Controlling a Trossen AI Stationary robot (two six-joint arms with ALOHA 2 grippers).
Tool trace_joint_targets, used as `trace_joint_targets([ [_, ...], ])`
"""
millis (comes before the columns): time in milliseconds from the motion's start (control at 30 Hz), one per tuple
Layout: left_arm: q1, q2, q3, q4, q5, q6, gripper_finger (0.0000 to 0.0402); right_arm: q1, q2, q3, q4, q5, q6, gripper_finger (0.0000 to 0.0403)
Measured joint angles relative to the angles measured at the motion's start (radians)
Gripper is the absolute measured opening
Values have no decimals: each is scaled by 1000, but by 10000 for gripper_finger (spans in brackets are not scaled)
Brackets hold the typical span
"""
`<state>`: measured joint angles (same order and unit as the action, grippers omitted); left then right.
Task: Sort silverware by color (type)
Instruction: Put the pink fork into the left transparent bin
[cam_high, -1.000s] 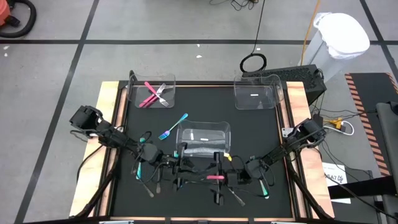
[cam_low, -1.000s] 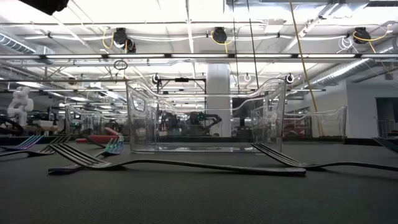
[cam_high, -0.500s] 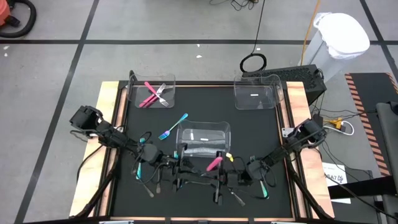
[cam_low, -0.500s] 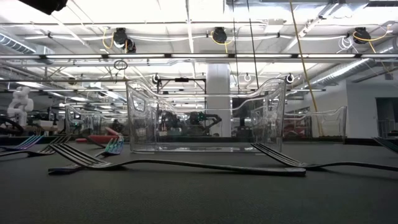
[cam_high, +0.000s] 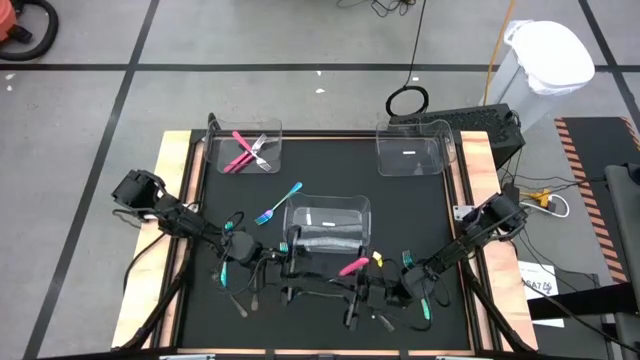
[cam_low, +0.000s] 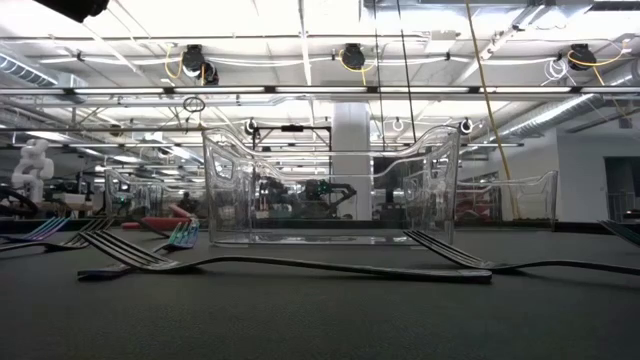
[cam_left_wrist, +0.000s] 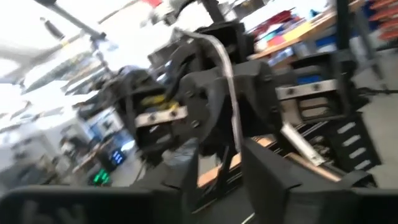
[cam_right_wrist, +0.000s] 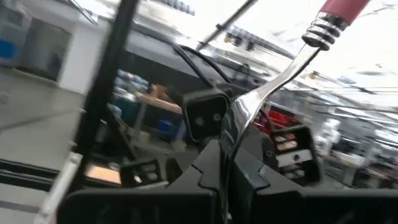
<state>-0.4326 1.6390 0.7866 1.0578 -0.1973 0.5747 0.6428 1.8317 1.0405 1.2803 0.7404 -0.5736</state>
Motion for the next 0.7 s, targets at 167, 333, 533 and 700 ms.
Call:
trace_joint_targets([
  [167, -9, 0, 0, -10, -154, -19, 197, 34, 0, 0, 0, 175, -81, 3],
  [333, -29, -3, 0, -8, -358, -84, 220, 71, 1, 0, -17, 375, -168, 3],
  [533, -56, -52, 1, -26, -449, -185, 221, 80, 1, -1, -152, 530, -141, 3],
  [700, -80, -133, 1, -140, -451, -249, 221, 71, 2, -1, -301, 571, -56, 3],
])
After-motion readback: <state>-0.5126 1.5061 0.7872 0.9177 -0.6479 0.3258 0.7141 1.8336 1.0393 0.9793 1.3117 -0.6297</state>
